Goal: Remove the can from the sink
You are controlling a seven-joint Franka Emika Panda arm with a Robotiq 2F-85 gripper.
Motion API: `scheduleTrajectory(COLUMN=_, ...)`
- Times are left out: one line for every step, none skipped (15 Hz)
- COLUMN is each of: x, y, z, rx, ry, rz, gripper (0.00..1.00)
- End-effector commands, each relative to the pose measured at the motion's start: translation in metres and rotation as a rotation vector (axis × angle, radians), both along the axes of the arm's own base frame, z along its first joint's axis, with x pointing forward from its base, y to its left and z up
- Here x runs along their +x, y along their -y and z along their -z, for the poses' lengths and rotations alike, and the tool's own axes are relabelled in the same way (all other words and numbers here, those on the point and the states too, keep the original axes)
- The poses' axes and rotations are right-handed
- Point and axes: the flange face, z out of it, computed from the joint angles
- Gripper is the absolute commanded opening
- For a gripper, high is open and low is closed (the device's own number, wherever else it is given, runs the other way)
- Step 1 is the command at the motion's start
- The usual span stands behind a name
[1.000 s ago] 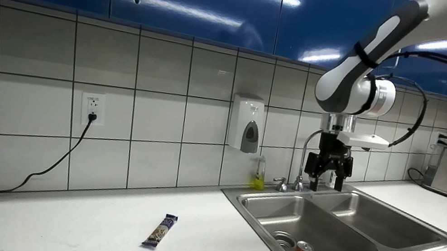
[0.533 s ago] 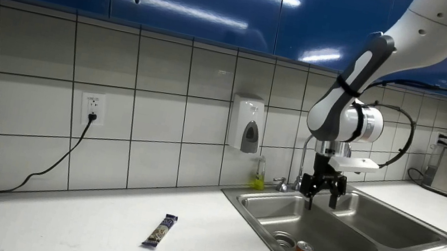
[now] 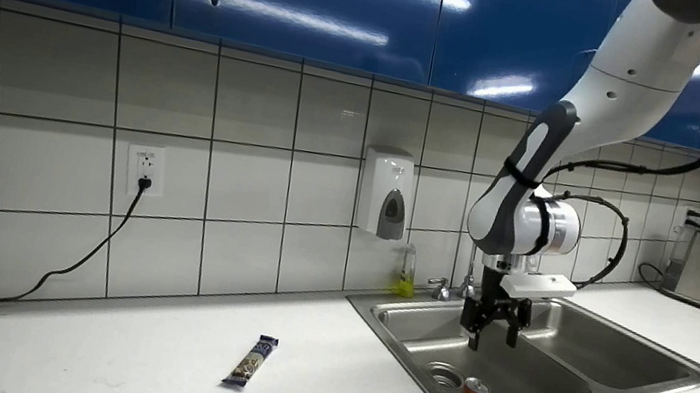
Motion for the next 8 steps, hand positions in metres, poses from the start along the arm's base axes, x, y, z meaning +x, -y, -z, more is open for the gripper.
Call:
scheduleTrajectory(x=0.017, y=0.006, z=0.024, rx=-0.020, ry=-0.006, rz=0.021, gripper=1.00)
scheduleTrajectory(x=0.019, y=0.007, z=0.031, rx=-0.022, ry=-0.013, rz=0.023, gripper=1.00)
scheduleTrajectory(x=0.021, y=0.007, z=0.038, rx=-0.023, ry=-0.022, rz=0.024, gripper=1.00)
scheduleTrajectory(x=0.023, y=0.008, z=0.044, rx=-0.025, ry=-0.028, rz=0.026, gripper=1.00)
scheduleTrajectory(x=0.025, y=0.008, z=0.050, rx=-0.026, ry=-0.035, rz=0.026, gripper=1.00)
scheduleTrajectory(x=0.026, y=0.009, z=0.055, rx=-0.027, ry=-0.039, rz=0.028, gripper=1.00)
scheduleTrajectory(x=0.028, y=0.009, z=0.061, rx=-0.027, ry=-0.045, rz=0.029, gripper=1.00)
scheduleTrajectory(x=0.029, y=0.009, z=0.066, rx=-0.029, ry=-0.050, rz=0.029, gripper=1.00)
